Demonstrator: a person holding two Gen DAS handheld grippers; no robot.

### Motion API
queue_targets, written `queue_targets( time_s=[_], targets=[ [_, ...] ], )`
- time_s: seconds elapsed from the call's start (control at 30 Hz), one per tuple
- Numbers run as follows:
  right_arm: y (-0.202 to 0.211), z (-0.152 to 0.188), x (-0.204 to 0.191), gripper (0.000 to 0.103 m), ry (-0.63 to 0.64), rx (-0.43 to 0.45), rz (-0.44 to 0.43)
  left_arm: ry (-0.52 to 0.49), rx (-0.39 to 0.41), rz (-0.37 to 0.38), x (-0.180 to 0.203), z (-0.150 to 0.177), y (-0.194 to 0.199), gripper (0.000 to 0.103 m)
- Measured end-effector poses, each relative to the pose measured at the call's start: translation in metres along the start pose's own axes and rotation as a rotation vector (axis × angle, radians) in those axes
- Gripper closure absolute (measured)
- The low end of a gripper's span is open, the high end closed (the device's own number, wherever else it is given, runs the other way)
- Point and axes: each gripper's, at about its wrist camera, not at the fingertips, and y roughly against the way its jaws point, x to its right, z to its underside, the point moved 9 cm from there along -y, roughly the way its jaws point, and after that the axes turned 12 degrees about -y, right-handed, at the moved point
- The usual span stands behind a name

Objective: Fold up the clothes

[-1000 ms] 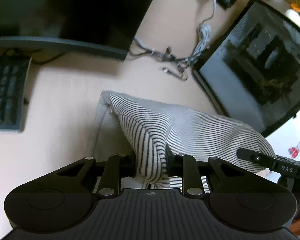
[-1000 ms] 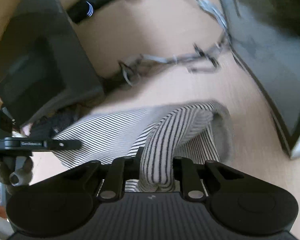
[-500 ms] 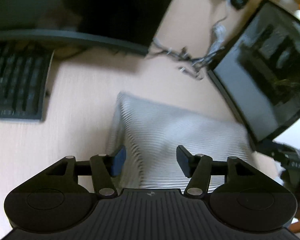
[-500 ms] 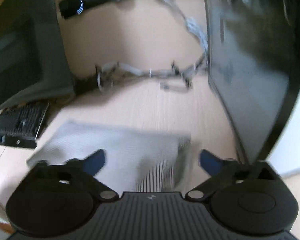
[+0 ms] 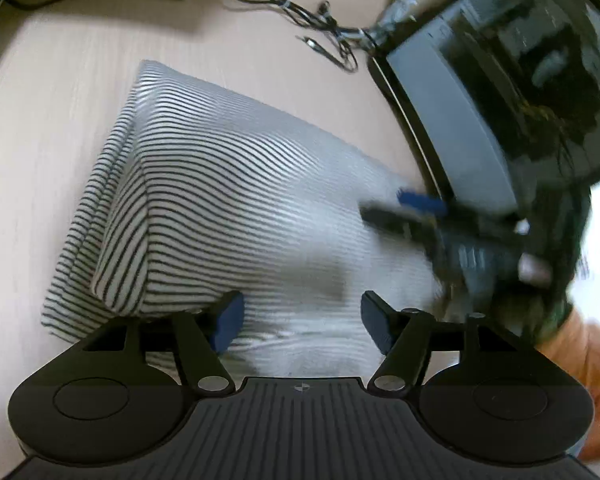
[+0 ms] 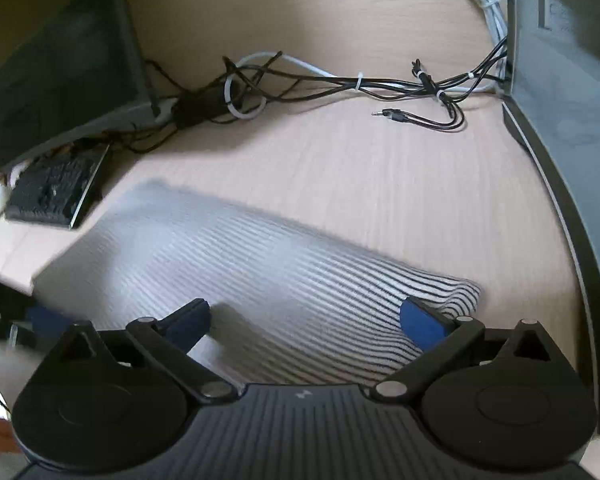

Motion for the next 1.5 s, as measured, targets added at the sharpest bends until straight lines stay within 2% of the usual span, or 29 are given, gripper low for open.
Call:
queue_targets(
  time_s=[0.17,0.27,0.33,0.47,0.53,0.6,0.7,0.8,0.87,0.97,1.03,1.07,1.17,1.2,1.23,1.3,1.5],
  targets=[
    [0.013,0.022,0.004,0.000,0.029,0.012,0.074,0.005,0.074,-0.040,-0.007,-0.037,-0.017,0.028],
    [0.022,0.036,-0.001,0.000,-0.010,0.010,0.081,0.009,0.107,-0.060,-0.005,-0.063,-0.034,0.019],
    [0.028,0.043,-0.010,0.000,-0.043,-0.006,0.053,-0.010,0.119,-0.074,-0.005,-0.077,-0.038,0.007],
    [0.035,0.054,-0.042,0.000,-0.082,-0.055,-0.096,-0.130,0.131,-0.190,-0.002,-0.106,-0.058,0.005],
    [0.037,0.055,-0.052,0.000,-0.070,-0.066,-0.124,-0.162,0.138,-0.245,-0.004,-0.116,-0.062,0.005],
    [0.046,0.047,-0.051,0.000,-0.055,-0.033,-0.090,-0.142,0.136,-0.253,-0.006,-0.118,-0.057,0.005],
    [0.074,0.022,-0.036,0.000,-0.060,0.073,-0.066,-0.139,0.151,-0.255,-0.002,-0.115,-0.040,0.005],
    [0.079,0.006,-0.011,0.000,-0.065,0.126,0.014,-0.151,0.166,-0.247,0.008,-0.108,-0.024,0.005],
    [0.061,0.010,0.008,0.000,-0.070,0.086,0.109,-0.165,0.174,-0.225,0.019,-0.102,-0.015,0.005],
    [0.028,0.030,0.017,0.000,-0.050,-0.026,0.221,-0.215,0.152,-0.157,0.039,-0.086,-0.012,0.009],
    [0.021,0.034,0.012,0.000,-0.030,0.016,0.267,-0.191,0.116,-0.161,0.032,-0.076,-0.021,0.021],
    [0.019,0.036,0.010,0.000,-0.024,0.029,0.283,-0.179,0.099,-0.164,0.028,-0.072,-0.026,0.024],
    [0.014,0.035,0.008,0.000,-0.055,0.017,0.277,-0.142,0.049,-0.170,0.016,-0.058,-0.039,0.031],
    [0.010,0.035,0.013,0.000,-0.126,-0.003,0.251,-0.130,0.058,-0.170,0.012,-0.060,-0.039,0.032],
    [0.008,0.036,0.015,0.000,-0.175,-0.015,0.232,-0.116,0.064,-0.168,0.008,-0.063,-0.038,0.032],
    [0.011,0.040,0.014,0.000,-0.179,-0.003,0.225,-0.093,0.074,-0.162,0.002,-0.068,-0.038,0.032],
    [0.018,0.042,0.015,0.000,-0.185,-0.020,0.180,-0.127,0.086,-0.157,-0.001,-0.079,-0.046,0.026]
  ],
)
